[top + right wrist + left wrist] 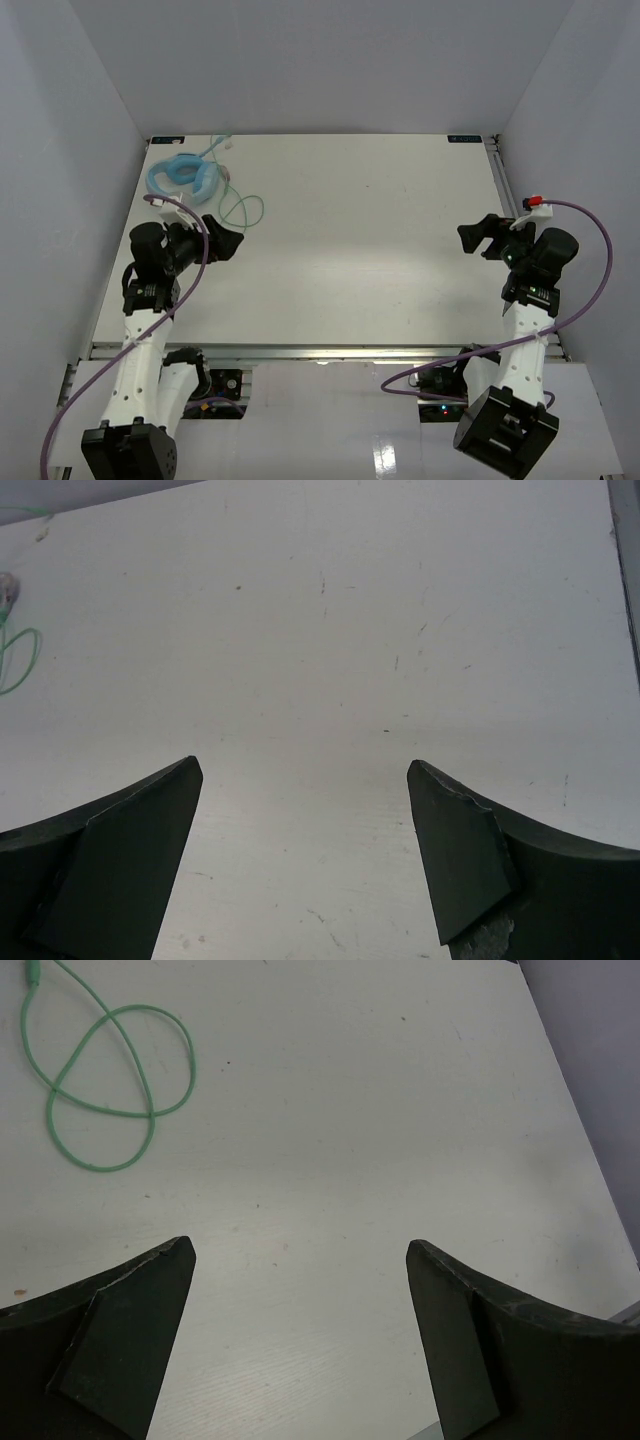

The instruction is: Wrap the headphones

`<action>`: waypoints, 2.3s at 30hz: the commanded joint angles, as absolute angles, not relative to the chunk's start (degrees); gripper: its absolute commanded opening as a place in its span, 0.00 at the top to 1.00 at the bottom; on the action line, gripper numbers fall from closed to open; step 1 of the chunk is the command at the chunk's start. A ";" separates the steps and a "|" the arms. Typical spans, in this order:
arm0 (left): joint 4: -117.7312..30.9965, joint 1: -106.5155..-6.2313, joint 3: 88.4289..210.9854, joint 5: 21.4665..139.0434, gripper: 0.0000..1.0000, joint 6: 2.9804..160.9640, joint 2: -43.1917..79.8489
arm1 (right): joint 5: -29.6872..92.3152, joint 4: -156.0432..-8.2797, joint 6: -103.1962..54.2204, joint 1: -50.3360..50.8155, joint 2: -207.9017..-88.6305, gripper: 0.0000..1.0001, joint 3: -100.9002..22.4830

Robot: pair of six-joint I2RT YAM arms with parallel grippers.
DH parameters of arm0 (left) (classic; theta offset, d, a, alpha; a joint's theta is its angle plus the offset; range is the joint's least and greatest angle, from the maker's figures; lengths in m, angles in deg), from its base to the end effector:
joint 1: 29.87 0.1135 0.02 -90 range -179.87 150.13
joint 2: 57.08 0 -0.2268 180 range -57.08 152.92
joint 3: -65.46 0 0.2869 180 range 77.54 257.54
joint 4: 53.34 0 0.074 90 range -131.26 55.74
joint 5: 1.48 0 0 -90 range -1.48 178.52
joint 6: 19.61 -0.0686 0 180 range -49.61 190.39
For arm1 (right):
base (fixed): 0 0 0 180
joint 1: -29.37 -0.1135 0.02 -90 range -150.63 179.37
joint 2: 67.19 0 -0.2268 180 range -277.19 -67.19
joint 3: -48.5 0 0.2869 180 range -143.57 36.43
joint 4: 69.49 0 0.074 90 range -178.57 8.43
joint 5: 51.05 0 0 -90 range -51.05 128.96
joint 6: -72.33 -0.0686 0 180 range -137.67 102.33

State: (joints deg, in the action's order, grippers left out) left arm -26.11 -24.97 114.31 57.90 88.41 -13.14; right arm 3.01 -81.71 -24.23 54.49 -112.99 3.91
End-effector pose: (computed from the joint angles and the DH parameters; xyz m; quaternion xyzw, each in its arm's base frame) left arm 0.2676 -0.0121 0.2449 -0.0151 0.8144 -0.2792 0.5085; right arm 0.2658 -0.0802 0.2400 0.0199 0.7705 0.1440 0.6207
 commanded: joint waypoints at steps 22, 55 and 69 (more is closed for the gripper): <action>-24.58 -3.84 141.90 72.86 0.02 100.01 21.99 | -22.49 -84.90 1.29 42.28 -116.14 0.10 1.88; -9.19 -10.54 188.51 87.35 0.10 81.67 68.72 | -23.62 -89.01 0.70 41.73 -118.25 0.10 -0.20; -8.22 -10.54 188.80 91.42 0.28 79.35 71.07 | -23.18 -89.21 0.87 41.58 -118.16 0.10 -0.14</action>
